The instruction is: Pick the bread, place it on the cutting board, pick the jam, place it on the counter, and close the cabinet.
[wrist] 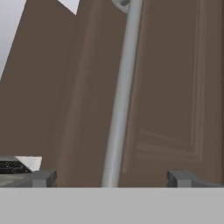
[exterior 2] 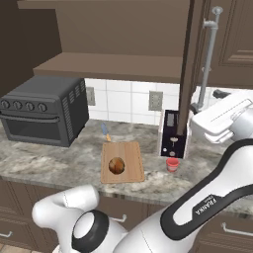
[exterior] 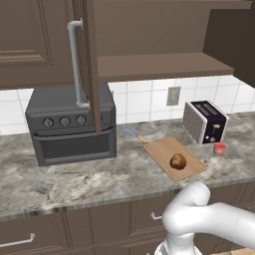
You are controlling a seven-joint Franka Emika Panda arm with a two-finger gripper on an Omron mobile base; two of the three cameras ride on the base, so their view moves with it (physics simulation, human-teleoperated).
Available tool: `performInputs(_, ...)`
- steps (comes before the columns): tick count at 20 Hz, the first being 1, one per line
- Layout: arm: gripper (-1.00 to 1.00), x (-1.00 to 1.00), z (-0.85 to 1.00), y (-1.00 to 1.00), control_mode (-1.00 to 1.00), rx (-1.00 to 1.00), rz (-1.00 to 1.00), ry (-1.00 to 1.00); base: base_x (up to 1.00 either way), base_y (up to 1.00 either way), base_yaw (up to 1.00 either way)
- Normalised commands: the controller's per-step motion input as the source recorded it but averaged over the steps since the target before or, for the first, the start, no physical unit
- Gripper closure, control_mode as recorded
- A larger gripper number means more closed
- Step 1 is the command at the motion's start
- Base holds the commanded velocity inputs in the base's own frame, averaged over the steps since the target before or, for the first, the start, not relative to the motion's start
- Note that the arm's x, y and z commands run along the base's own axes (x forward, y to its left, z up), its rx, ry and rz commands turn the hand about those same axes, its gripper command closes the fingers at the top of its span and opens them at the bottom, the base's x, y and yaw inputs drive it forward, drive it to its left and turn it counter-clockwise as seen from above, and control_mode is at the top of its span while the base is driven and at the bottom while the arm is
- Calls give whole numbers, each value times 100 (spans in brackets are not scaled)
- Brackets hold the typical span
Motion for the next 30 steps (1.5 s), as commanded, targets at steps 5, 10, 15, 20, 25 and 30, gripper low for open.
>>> performInputs(5,-100,0,0,26,-100,0,3,6,0,0,0)
performInputs(10,-100,0,0,26,-100,0,3,3,0,0,0)
performInputs(15,-100,3,0,23,-100,0,2,2,0,0,0)
performInputs(20,-100,5,0,26,-100,0,0,1,0,0,0)
performInputs(25,-100,8,4,25,-100,0,0,1,0,0,0)
performInputs(30,-100,8,6,25,-100,0,0,1,0,0,0)
